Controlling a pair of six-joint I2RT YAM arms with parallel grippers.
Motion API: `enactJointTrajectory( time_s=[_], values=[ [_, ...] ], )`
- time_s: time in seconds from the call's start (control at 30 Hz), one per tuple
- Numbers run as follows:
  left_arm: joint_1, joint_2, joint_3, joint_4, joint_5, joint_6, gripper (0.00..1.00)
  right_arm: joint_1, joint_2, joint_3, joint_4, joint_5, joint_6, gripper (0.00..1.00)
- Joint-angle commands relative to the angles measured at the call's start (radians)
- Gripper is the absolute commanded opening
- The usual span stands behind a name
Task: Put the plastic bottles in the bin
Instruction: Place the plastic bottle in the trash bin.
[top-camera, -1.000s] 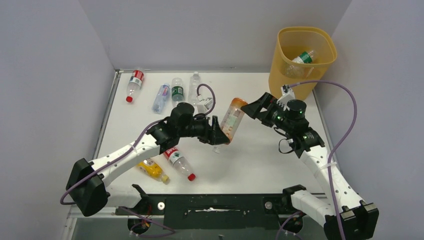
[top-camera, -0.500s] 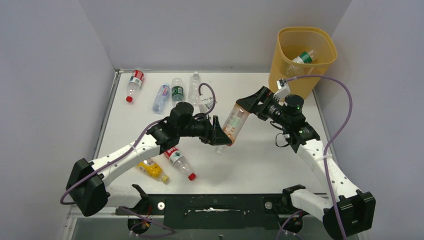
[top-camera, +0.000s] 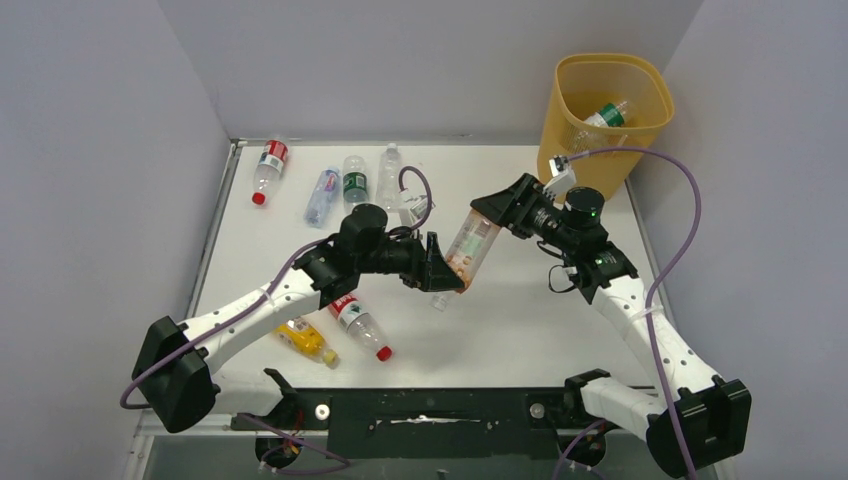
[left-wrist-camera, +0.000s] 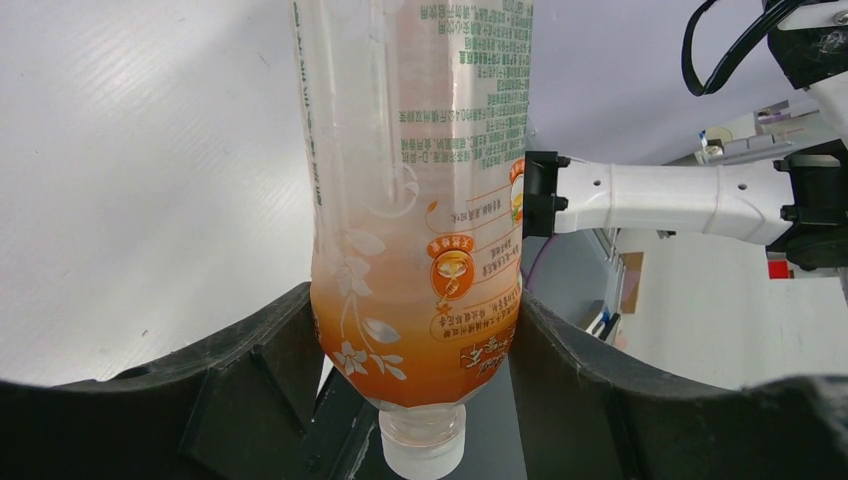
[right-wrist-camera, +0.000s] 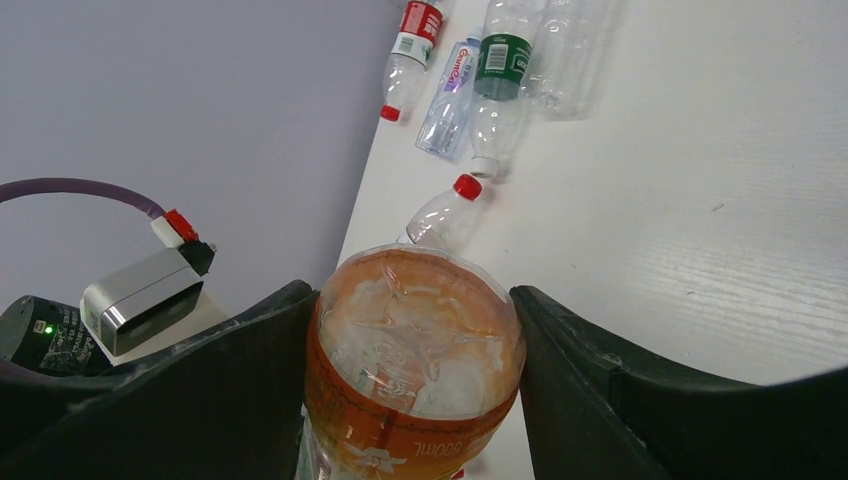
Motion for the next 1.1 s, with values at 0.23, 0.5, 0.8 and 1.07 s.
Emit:
enactJointTrajectory(
  time_s=[0.23,0.5,0.8,1.07],
  values=[
    [-0.006,-0.033,0.056,-0.045,-0.086,0.086,0.72,0.017,0.003,0.077,-0.008,0.033,-0.034,0.44],
    [-0.003,-0.082,0.201,-0.260,-0.227,0.174,0.84,0.013,0.070,0.265,-0.153,0.089,-0.149,0.43],
    [0.017,-0.173,0.253,-0.368,-0.370,0.198,0.85,-0.104,0.228,0.613,-0.349,0.186,-0.345,0.42],
    [0.034,-0.195,0.237,-0.433,-0.404,0.218,0.85,-0.196,0.329,0.944,-0.378,0.389,-0.519,0.44]
  ],
)
